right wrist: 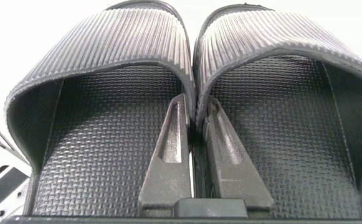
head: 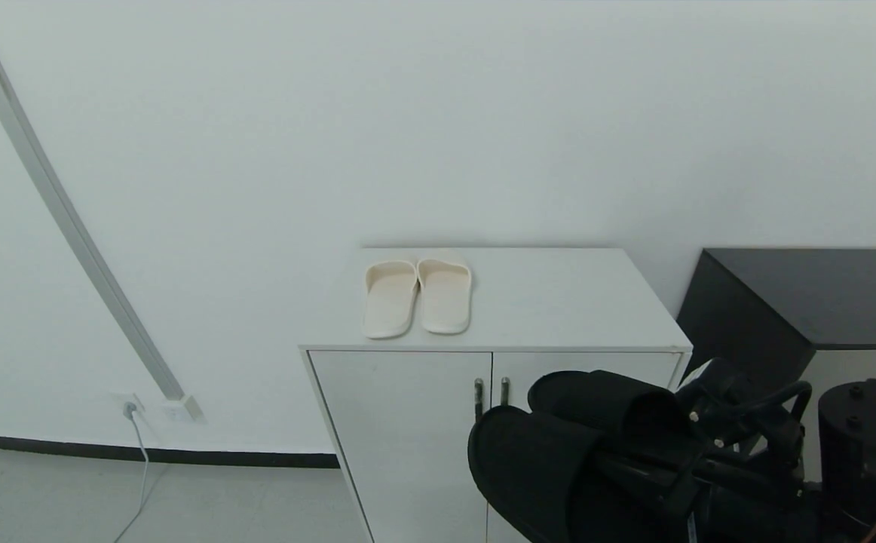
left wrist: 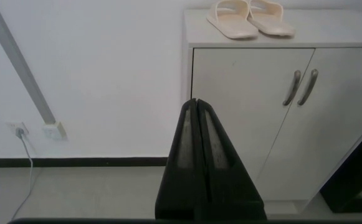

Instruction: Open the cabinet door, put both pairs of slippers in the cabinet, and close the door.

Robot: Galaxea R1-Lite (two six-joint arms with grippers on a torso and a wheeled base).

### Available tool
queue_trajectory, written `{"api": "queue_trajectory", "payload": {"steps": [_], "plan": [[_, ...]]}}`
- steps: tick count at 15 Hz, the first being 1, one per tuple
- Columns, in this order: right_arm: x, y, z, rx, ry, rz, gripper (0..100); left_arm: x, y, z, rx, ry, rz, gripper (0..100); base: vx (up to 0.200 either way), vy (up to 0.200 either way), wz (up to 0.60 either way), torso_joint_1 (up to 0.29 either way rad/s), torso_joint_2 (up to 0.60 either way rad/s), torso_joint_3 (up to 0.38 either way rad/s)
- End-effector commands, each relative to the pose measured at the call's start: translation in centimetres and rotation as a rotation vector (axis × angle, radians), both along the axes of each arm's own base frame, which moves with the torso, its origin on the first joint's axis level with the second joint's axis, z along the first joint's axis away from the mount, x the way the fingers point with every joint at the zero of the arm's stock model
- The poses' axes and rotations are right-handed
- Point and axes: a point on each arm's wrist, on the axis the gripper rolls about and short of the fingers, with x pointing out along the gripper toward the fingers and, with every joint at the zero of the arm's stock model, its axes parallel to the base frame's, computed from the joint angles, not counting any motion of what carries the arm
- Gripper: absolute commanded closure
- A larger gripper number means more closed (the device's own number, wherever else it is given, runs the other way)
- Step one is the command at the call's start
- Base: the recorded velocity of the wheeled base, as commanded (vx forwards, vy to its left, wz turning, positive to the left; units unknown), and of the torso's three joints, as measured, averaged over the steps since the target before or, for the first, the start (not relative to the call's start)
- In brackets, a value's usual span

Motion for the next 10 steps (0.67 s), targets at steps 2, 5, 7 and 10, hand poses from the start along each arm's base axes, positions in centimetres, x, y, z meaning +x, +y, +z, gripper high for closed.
{"api": "queue_trajectory", "payload": {"steps": [2,5,7,10], "plan": [[-0.04,0.03,-0.22,-0.008,0.006,0.003,100,0.0,0.0,-0.01,0.0,0.0,-0.001,100,0.0,0.0,0.0,-0.168,0.39,0.22],[-0.16,0.14,-0.28,-0.01,0.008,0.01,100,0.0,0.0,-0.01,-0.001,0.0,-0.001,0,0.0,0.0,0.0,-0.208,0.49,0.277],[-0.21,0.13,-0.48,-0.016,0.012,0.01,100,0.0,0.0,-0.01,0.0,0.0,-0.001,0,0.0,0.0,0.0,-0.237,0.56,0.317],[-0.25,0.14,-0.62,-0.019,0.018,0.013,100,0.0,0.0,-0.01,0.0,0.0,-0.001,0,0.0,0.0,0.0,-0.224,0.55,0.321]]}}
